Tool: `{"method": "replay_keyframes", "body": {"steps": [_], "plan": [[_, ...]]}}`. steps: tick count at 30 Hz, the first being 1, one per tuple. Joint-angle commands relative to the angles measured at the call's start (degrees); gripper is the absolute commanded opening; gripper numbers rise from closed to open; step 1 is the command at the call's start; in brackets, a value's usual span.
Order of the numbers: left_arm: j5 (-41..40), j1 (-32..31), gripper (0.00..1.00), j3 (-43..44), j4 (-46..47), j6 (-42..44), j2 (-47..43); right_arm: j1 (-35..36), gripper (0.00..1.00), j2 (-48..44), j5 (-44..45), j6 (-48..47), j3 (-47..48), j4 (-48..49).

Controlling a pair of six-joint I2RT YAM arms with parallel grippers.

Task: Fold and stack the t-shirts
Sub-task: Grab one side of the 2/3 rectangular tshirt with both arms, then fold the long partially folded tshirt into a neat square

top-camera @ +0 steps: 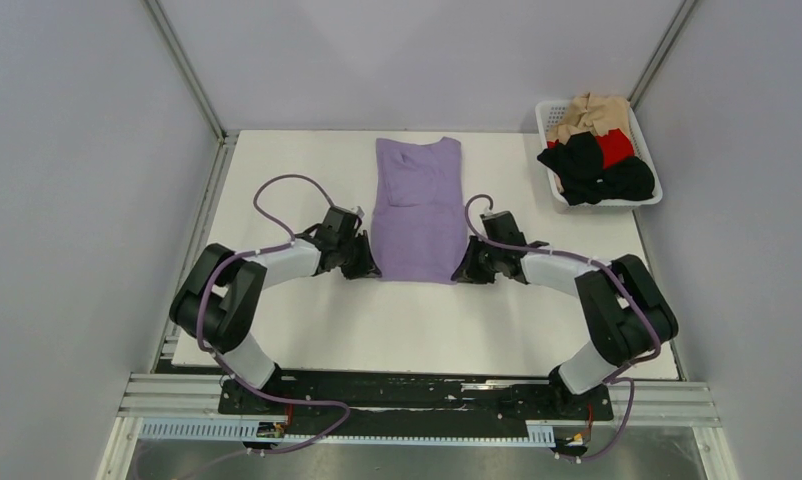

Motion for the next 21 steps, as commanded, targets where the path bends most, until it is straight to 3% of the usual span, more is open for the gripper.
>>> {"method": "replay_keyframes", "body": {"steps": [1, 16, 21], "plan": [[-1.8, -1.5, 0.00, -4.2, -6.1, 0.8, -6.2, 1.9, 0.00, -6.5, -1.7, -1.2, -4.1, -4.4], [0.1, -9.0, 0.00, -14.3, -35.2, -3.5, -49.0, 8.7, 0.00, -37.3, -30.0, 0.8, -18.7, -11.3], [2.8, -9.1, 0.00, -15.6, -36.4, -6.2, -56.7, 8.8, 0.00, -41.8, -31.2, 1.4, -19.1, -11.3]]}}
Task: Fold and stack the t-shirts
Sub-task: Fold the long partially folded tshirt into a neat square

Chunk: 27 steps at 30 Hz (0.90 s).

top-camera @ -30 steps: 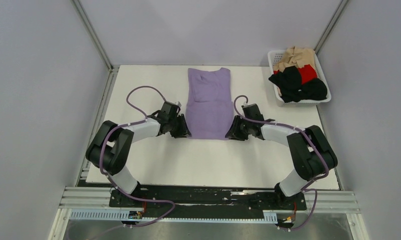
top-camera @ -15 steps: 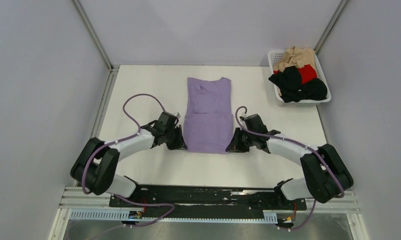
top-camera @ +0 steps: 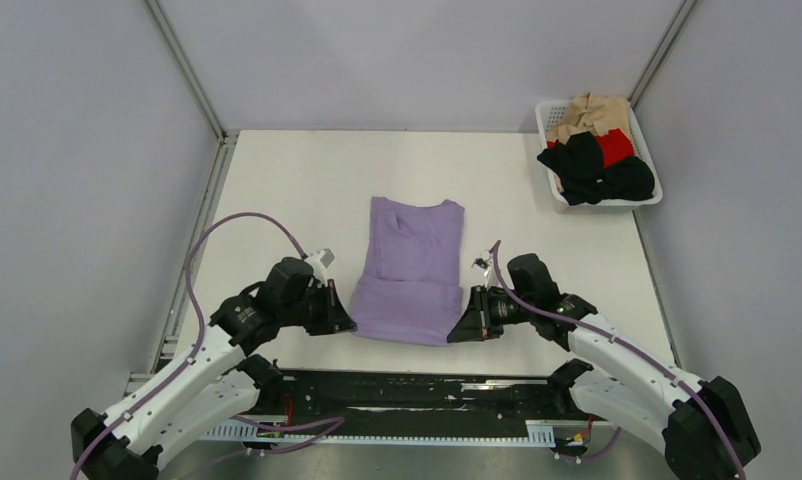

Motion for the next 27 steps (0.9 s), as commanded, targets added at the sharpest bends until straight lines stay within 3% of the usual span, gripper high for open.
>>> {"method": "replay_keyframes", "body": {"steps": [1, 8, 18, 27], "plan": [[2.4, -0.2, 0.00, -1.6, -4.0, -3.2, -4.6, 0.2, 0.00, -2.7, -3.2, 0.6, 0.5, -0.6], [-2.2, -0.1, 0.00, 0.1, 4.7, -5.6, -2.4, -1.2, 0.00, 1.9, 4.4, -1.7, 6.7, -0.6], [-16.6, 0.1, 0.00, 11.8, 9.9, -3.4, 12.0, -6.6, 0.00, 11.3, 13.9, -4.4, 18.8, 1.4], [-18.8, 5.1, 0.00, 21.7, 15.5, 1.3, 23.6, -13.5, 0.00, 17.9, 13.5, -5.7, 26.3, 1.5]]}}
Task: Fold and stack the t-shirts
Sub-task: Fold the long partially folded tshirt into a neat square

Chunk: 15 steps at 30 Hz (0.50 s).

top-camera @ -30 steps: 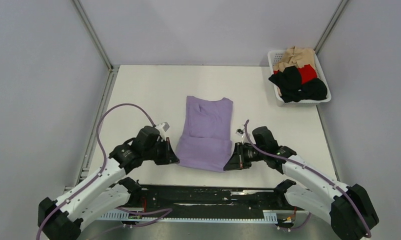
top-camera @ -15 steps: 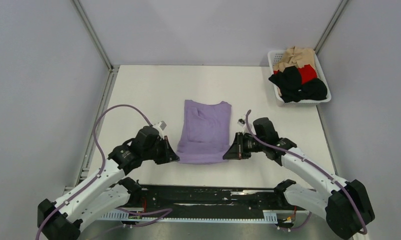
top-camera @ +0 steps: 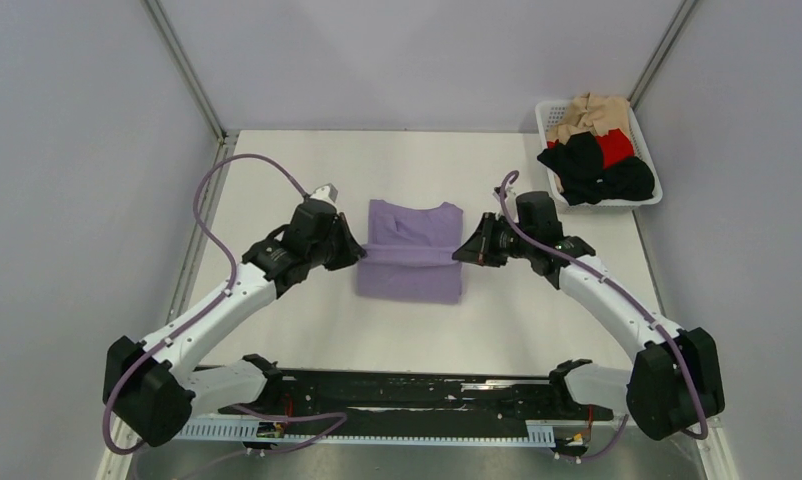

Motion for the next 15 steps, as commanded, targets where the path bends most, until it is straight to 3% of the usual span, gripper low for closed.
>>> {"method": "replay_keyframes", "body": {"steps": [1, 15], "plan": [[-2.3, 2.8, 0.00, 5.7, 5.2, 3.6, 4.5, -3.2, 0.00, 3.0, 0.8, -2.4, 5.2, 2.7], [0.8, 10.0, 0.00, 17.6, 10.7, 8.7, 21.4, -8.6, 0.00, 17.1, -3.2, -2.6, 14.7, 8.1]]}}
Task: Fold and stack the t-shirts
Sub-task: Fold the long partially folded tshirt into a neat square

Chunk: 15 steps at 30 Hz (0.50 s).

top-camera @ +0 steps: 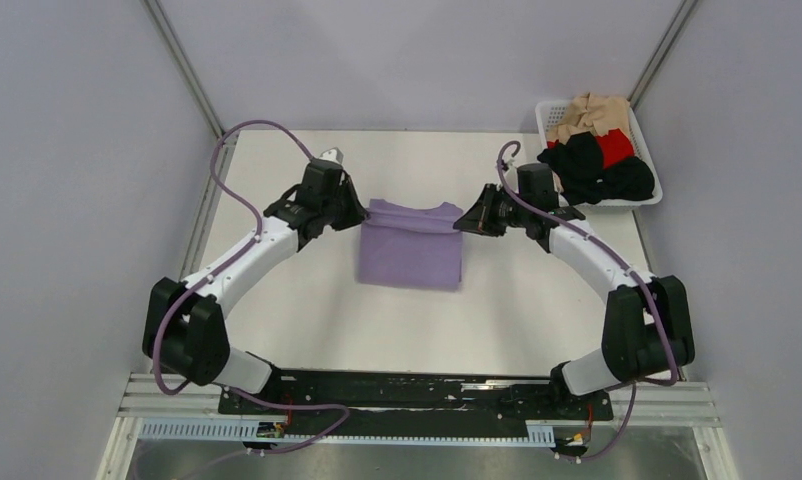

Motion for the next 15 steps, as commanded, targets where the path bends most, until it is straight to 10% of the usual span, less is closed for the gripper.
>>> {"method": "replay_keyframes", "body": {"steps": [1, 15], "plan": [[-0.4, 2.5, 0.00, 6.3, 3.4, 3.5, 5.6, -1.9, 0.00, 3.6, -0.4, -1.3, 4.6, 4.1], [2.9, 5.6, 0.00, 19.9, 2.7, 6.2, 25.6, -5.7, 0.03, 19.9, 2.6, -0.7, 12.4, 7.2]]}}
